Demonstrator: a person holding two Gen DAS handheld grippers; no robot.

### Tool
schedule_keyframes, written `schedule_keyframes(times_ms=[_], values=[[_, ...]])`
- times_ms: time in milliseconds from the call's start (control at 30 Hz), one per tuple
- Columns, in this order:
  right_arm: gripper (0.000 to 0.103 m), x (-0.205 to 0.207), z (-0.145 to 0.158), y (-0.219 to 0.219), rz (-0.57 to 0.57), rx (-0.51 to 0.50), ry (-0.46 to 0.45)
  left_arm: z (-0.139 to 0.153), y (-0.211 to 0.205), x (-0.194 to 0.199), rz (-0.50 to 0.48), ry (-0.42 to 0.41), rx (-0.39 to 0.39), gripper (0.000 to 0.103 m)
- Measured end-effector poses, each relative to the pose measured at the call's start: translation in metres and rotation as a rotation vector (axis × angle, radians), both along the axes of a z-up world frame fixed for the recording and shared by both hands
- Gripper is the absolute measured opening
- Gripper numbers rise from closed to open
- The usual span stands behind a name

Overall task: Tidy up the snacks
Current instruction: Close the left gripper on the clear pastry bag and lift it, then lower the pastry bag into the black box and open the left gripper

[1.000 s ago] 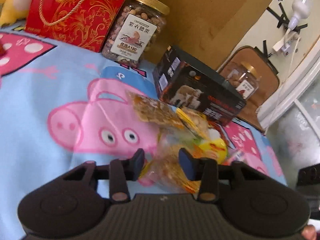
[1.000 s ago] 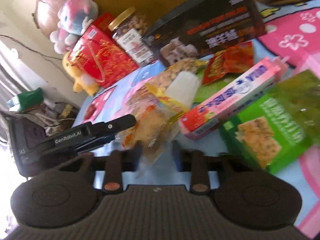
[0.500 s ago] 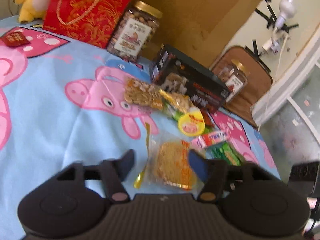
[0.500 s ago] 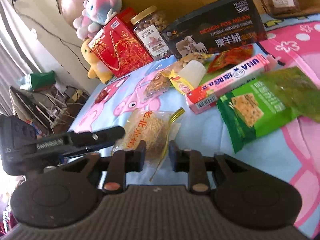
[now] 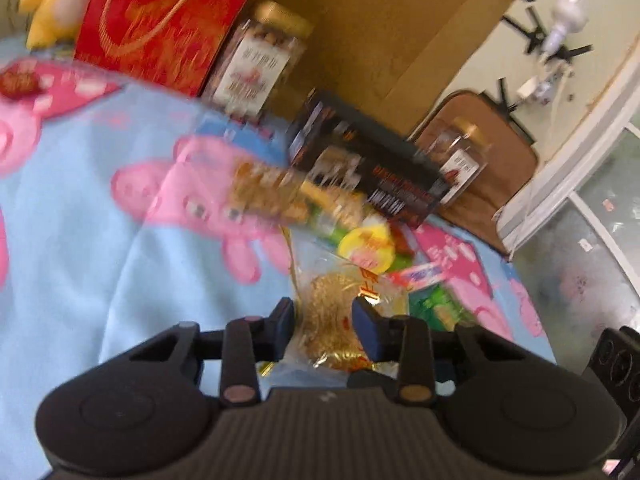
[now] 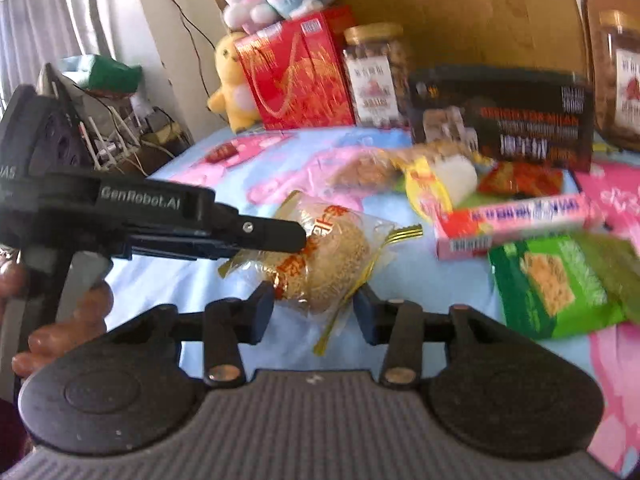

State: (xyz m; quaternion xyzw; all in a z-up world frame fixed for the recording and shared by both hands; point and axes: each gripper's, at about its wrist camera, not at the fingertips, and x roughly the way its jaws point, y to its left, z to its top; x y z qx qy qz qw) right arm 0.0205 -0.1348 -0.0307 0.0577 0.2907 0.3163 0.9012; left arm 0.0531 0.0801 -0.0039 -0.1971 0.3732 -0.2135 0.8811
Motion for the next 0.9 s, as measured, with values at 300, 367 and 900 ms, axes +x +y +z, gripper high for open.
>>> schedule_keyframes(times_ms=[300, 367, 900], values=[[0.046, 0.048, 0.054, -0.037, -0.088, 0.026, -0.205, 0.066, -0.052, 0.065, -0.071, -0.191, 0.016, 0.033], [0.046, 0.072, 0.062, -0.046, -0.117, 0.012, -0.232, 0.07, -0.067, 0.096, -0.074, -0.197, 0.008, 0.033], [0.055, 0.188, 0.051, -0.091, -0.289, -0.155, -0.2, 0.026, -0.13, 0.228, -0.038, -0.064, 0.005, 0.036]])
